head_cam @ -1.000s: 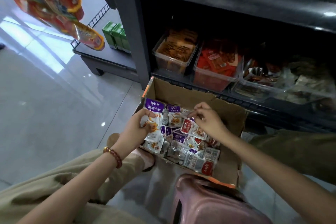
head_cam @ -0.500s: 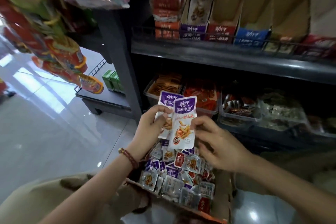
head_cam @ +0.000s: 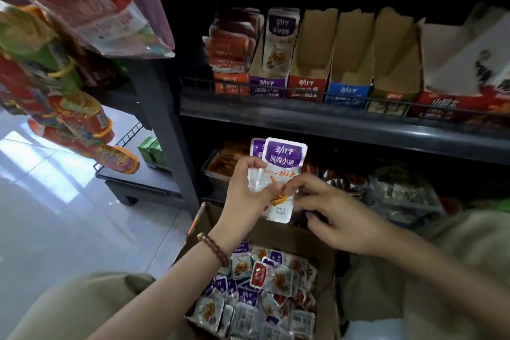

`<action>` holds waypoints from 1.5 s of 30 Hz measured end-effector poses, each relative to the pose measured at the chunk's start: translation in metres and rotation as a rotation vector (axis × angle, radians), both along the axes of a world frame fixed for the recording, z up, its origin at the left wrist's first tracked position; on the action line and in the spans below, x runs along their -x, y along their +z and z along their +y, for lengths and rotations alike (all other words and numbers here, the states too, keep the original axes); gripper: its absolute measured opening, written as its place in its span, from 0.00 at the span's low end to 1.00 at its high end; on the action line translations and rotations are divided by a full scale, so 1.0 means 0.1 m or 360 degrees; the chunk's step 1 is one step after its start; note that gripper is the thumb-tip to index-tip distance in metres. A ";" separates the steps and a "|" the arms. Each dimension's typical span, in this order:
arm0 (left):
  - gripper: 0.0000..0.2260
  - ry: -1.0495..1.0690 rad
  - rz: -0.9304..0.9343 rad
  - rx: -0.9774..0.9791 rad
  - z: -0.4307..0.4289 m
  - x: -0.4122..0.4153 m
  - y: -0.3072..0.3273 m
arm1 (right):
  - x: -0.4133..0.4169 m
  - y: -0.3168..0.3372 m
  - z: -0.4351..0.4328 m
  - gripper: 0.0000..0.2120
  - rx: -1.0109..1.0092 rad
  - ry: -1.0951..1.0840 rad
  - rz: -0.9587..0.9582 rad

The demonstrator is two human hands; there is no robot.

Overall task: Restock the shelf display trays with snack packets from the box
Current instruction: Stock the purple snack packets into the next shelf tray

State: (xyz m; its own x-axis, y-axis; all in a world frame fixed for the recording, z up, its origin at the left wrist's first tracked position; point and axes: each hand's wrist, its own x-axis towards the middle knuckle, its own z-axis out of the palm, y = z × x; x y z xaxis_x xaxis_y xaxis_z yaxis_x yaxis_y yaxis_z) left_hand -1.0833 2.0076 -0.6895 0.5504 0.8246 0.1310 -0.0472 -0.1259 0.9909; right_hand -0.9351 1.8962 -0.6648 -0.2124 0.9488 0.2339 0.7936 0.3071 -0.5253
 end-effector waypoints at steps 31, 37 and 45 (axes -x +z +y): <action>0.21 -0.0181 -0.0218 -0.0211 -0.06 -0.25 0.49 | -0.25 0.74 0.49 0.05 -0.0048 -0.0624 0.1287; 0.19 -0.0208 -0.0195 -0.0055 -0.07 -0.31 0.50 | -0.45 0.81 0.37 0.12 0.0147 -0.0568 0.1320; 0.21 -0.0076 -0.0205 0.0022 -0.04 -0.36 0.43 | -0.49 0.75 0.38 0.08 0.0120 -0.0767 0.1453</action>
